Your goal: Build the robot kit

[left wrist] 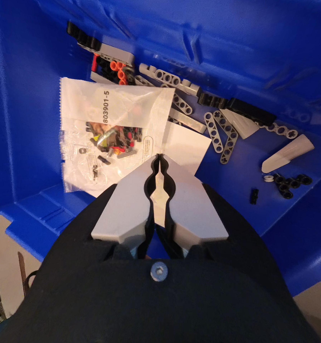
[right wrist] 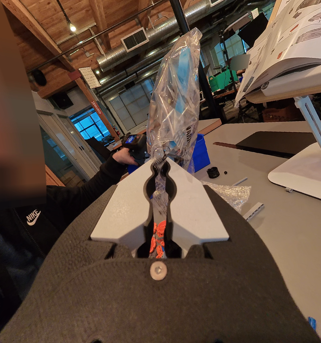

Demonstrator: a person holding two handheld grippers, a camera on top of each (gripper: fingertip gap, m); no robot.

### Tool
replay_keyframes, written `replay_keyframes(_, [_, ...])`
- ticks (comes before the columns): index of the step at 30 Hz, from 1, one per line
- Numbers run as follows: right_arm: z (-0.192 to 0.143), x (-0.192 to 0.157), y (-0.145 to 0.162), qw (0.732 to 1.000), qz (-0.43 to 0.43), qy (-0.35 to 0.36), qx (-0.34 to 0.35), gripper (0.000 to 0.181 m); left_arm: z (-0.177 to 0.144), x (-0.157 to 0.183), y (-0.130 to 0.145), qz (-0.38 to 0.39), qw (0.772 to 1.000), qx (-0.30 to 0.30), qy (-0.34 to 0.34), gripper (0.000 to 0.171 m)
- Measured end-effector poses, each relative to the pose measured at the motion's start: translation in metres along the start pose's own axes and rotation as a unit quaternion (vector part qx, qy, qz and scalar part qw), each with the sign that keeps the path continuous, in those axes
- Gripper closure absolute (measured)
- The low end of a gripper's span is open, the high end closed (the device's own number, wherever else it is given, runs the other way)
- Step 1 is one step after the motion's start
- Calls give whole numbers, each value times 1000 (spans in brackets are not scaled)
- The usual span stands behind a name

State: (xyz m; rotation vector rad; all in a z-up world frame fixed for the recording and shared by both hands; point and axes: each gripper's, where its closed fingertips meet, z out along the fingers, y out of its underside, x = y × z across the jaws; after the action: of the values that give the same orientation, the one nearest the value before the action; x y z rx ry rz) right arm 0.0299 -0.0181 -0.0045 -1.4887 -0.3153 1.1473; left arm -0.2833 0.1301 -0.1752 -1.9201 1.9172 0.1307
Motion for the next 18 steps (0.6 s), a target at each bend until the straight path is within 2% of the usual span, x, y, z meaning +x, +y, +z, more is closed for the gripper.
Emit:
replay_keyframes(8, [0,0,0,1000,-3,1,-1,181,-63,-46,-13,-86,985,127,-75,171])
replay_keyframes(13, [0,1,1,1000,-3,2,-2,181,-96,-53,-18,-141,966,211,-49,171])
replay_keyframes(16, [0,1,1,1000,-3,3,-3,181,-114,-47,-23,-174,950,258,4,171])
replay_keyframes(18, [0,2,1,1000,-2,3,-3,181,-128,-48,-24,-210,931,296,40,171])
